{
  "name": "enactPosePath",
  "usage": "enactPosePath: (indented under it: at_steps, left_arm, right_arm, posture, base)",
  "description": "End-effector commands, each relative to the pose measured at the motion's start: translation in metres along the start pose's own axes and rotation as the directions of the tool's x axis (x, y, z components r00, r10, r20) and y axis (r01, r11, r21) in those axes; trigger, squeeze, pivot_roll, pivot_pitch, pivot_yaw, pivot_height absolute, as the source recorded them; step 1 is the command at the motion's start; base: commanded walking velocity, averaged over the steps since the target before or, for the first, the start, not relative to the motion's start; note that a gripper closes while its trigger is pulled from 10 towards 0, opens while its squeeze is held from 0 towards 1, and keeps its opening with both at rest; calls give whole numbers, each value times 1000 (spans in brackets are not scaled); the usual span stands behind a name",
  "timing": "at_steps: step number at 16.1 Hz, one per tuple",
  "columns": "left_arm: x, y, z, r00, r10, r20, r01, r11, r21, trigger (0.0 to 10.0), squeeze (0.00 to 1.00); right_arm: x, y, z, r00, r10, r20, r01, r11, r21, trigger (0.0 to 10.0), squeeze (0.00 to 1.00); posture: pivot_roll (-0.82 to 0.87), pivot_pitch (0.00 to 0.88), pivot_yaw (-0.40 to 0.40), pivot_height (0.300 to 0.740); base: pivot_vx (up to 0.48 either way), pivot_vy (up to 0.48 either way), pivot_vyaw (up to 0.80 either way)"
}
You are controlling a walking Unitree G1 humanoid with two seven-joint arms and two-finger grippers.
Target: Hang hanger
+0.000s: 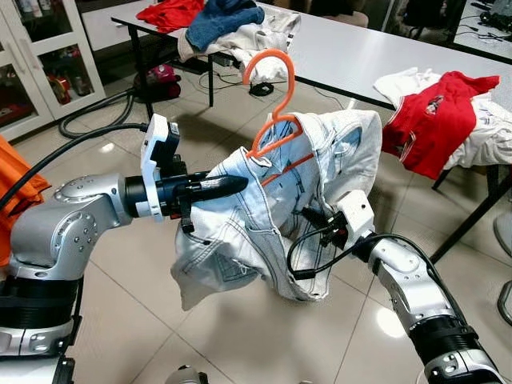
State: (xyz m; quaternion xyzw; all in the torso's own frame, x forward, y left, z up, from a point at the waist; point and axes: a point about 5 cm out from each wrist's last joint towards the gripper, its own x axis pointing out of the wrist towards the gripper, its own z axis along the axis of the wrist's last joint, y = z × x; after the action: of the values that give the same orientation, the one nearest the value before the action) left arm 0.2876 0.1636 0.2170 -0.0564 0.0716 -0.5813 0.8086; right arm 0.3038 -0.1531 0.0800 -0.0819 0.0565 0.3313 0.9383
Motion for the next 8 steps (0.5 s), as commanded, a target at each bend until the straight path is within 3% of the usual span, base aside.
enactPosePath:
  at_steps: [1, 5, 8]
  left_arm:
    - [2, -1, 19, 998, -15, 54, 10, 995, 95, 10000, 0]
    - [-2, 4, 18, 999, 9, 42, -13, 995, 97, 10000, 0]
    - [-2, 10, 14, 999, 41, 6, -41, 992, 119, 10000, 0]
  right_arm:
    - [-5, 1, -1, 1000, 19, 8, -19, 1000, 1, 10000, 1000]
    - [-14, 1, 14, 991, -5, 131, 5, 1000, -5, 10000, 1000]
    - [-23, 2, 27, 978, -32, 207, 44, 998, -54, 10000, 1000]
  posture:
    - [-120, 0, -62, 740]
    - [-126, 0, -52, 740]
    - [-132, 0, -45, 740]
  base:
    - [0, 0, 0]
    - [0, 0, 0]
    - [0, 0, 0]
